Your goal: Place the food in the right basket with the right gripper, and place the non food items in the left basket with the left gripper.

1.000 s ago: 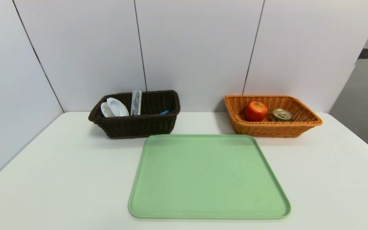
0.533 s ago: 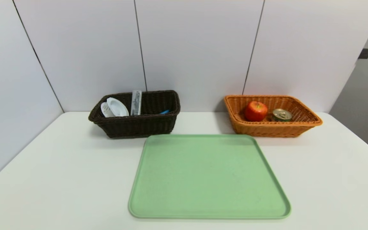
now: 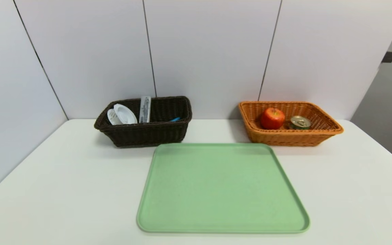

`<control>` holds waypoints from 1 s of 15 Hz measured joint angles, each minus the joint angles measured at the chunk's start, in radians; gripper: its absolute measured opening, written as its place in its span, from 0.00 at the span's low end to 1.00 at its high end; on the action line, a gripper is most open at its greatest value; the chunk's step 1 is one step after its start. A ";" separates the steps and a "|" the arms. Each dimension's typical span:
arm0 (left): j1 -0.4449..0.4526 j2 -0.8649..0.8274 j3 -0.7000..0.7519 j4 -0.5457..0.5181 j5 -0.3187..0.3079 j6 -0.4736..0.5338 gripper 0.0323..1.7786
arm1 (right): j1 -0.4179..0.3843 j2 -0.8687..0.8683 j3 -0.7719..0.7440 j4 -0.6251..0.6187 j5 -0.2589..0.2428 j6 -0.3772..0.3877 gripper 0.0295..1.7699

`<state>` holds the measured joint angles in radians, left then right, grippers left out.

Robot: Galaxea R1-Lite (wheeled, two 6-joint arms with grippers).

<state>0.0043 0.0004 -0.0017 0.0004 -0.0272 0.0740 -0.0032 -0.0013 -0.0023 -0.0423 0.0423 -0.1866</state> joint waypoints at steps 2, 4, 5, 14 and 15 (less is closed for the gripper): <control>0.000 0.000 0.000 0.000 0.002 -0.013 0.01 | 0.000 0.000 0.001 0.014 -0.010 0.029 0.97; 0.000 0.000 0.000 0.000 0.003 -0.019 0.01 | 0.000 0.000 0.002 0.036 -0.003 0.021 0.97; 0.000 0.000 0.000 0.000 0.002 -0.018 0.01 | 0.000 0.000 0.002 0.041 -0.003 0.021 0.97; 0.000 0.000 -0.001 0.000 0.003 -0.022 0.01 | 0.000 0.000 0.002 0.049 -0.015 0.070 0.97; 0.000 0.000 -0.001 0.000 0.004 -0.027 0.01 | 0.000 0.000 0.002 0.048 -0.015 0.069 0.97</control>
<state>0.0043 0.0004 -0.0023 0.0004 -0.0230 0.0466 -0.0032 -0.0013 0.0000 0.0057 0.0272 -0.1177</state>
